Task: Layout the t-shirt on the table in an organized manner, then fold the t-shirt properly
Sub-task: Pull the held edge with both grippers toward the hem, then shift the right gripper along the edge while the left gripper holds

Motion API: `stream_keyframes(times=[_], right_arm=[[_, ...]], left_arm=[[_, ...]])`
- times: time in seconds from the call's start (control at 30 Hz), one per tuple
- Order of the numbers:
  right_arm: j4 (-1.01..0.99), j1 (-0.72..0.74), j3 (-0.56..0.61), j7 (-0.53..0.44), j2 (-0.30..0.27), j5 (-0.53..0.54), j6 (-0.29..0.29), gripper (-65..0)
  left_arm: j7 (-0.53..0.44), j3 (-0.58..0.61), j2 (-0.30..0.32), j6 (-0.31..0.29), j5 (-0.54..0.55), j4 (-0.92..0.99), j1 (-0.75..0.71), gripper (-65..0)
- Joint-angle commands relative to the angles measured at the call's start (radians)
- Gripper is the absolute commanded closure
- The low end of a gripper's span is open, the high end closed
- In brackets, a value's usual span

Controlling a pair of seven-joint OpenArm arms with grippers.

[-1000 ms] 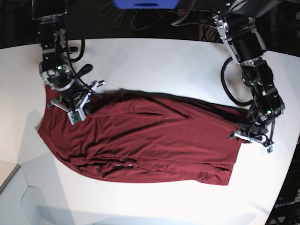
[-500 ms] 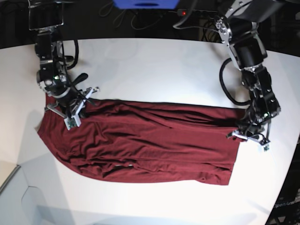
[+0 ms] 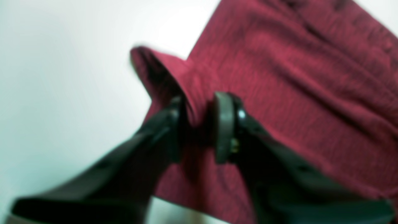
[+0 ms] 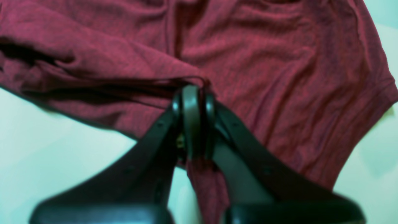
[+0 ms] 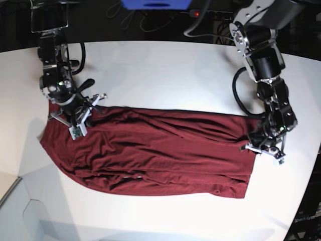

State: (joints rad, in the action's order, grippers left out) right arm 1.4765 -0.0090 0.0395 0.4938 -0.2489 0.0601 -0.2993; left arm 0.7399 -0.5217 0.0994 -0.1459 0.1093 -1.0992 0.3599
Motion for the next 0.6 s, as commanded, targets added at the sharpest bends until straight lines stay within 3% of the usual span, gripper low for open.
stream_keyframes(times=[0.0,0.23,0.37,0.57], right_arm=[[0.019,0.014,-0.005,-0.022,-0.007,0.004,-0.001,0.0],[0.020,0.013,-0.005,-0.022,-0.007,0.004,-0.001,0.0],[0.022,0.011,-0.005,-0.022,-0.007,0.004,-0.001,0.0],[0.023,0.011,-0.005,-0.022,0.000,0.005,-0.001,0.0]], left_arm=[[-0.019,0.001,0.010,-0.001,0.011,-0.017,0.029,-21.6],[-0.009,-0.001,0.010,-0.001,0.013,-0.094,0.023,-46.3],[-0.009,-0.005,0.012,-0.001,0.013,-0.220,-0.080,-46.0],[-0.019,-0.001,0.012,-0.001,0.013,-0.213,-0.155,-45.8]])
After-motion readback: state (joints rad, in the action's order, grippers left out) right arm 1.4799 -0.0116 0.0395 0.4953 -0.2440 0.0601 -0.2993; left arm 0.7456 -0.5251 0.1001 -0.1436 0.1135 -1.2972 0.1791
